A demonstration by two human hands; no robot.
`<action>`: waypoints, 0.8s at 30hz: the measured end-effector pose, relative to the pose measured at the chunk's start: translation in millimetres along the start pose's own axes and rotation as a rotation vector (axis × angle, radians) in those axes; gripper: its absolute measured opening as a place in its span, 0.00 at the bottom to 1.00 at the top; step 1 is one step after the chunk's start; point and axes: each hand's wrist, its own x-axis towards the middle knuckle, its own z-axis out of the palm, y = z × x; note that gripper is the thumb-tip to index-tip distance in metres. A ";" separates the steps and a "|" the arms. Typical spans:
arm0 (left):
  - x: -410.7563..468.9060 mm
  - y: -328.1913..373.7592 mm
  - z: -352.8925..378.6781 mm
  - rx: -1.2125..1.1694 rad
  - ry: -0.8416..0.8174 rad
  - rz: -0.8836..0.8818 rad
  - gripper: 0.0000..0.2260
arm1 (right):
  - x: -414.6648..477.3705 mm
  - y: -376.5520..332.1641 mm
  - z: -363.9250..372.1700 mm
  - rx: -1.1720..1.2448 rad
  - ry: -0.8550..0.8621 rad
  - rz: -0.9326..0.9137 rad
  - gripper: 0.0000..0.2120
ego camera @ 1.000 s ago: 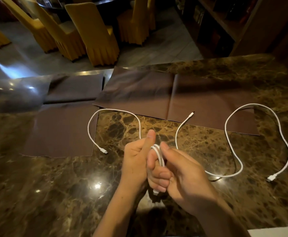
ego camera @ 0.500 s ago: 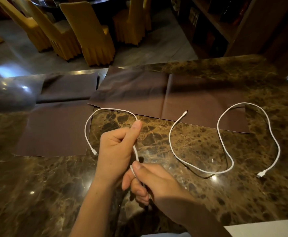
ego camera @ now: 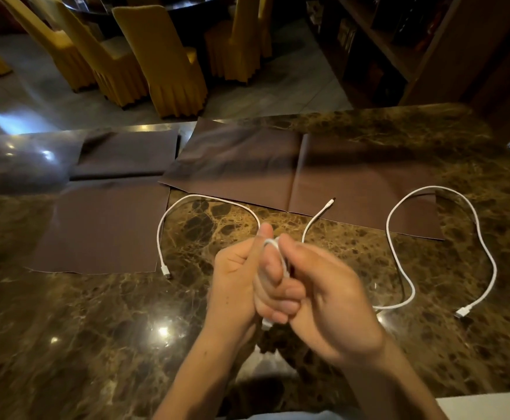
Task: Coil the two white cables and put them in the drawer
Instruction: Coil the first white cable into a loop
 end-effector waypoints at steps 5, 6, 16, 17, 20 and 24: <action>7.2 0.3 3.4 0.040 -0.017 0.165 0.29 | 17.6 -16.8 -4.9 0.142 0.003 -0.098 0.16; 6.5 -1.1 3.2 0.050 -0.026 0.197 0.28 | 19.5 -20.3 -7.2 0.151 0.023 -0.116 0.16; -19.1 5.2 1.6 0.620 -0.148 0.189 0.17 | 32.8 -22.9 -40.3 0.019 0.314 -0.234 0.17; -18.6 7.4 -0.7 0.675 -0.164 0.181 0.17 | 33.4 -19.1 -41.8 -0.006 0.336 -0.241 0.16; -19.2 12.4 -4.7 0.764 -0.178 0.169 0.17 | 34.4 -9.0 -43.6 -0.054 0.351 -0.250 0.16; -18.6 16.3 -5.2 0.728 -0.187 0.134 0.18 | 40.6 -2.6 -43.8 -0.110 0.387 -0.264 0.17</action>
